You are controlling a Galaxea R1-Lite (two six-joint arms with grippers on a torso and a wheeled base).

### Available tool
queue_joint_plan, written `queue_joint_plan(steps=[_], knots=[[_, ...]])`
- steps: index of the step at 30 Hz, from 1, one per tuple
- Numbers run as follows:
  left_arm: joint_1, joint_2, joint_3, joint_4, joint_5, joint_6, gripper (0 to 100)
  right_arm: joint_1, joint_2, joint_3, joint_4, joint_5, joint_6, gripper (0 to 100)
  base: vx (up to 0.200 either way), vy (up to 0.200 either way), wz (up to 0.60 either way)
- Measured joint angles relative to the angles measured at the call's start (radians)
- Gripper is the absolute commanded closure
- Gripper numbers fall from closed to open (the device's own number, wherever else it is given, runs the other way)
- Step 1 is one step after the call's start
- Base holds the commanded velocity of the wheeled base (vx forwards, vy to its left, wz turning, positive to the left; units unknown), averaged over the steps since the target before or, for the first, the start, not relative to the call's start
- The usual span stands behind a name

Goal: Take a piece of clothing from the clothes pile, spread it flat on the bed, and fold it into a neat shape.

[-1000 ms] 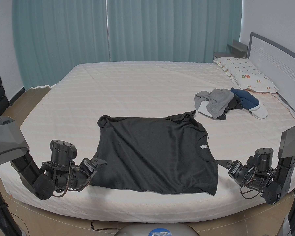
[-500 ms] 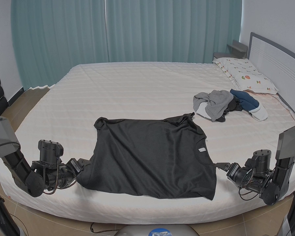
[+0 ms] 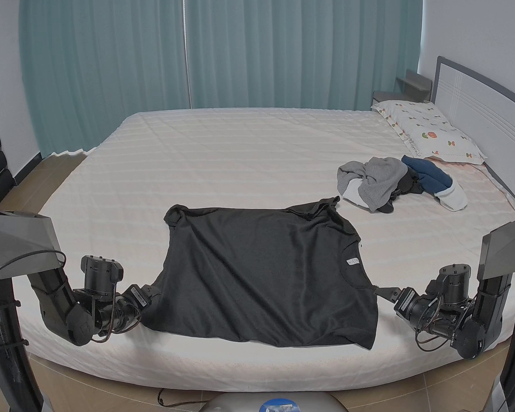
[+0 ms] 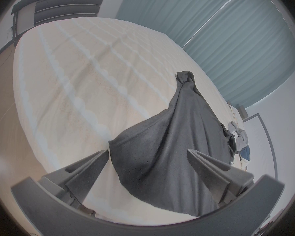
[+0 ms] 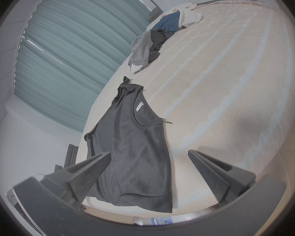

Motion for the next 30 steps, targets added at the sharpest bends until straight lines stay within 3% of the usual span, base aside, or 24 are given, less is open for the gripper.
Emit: queue_joint_plan(steps=[10,11,20,30], knots=[[0.01,0.082,-0.054,-0.014,0.021,0.0,0,0.002,0.011,0.002,-0.011,0.0,-0.001,0,0.0,0.0,0.0],[0.011,0.086,-0.056,-0.014,0.025,0.0,100,0.002,0.011,0.002,-0.011,0.0,-0.001,0,0.0,0.0,0.0],[0.017,0.098,-0.041,-0.026,0.097,-0.003,100,0.009,0.011,0.011,-0.013,-0.001,-0.002,0,0.0,0.0,0.0],[0.016,0.073,0.079,-0.153,0.106,0.036,100,0.038,0.015,0.002,-0.012,-0.002,-0.008,0,0.0,0.0,0.0]])
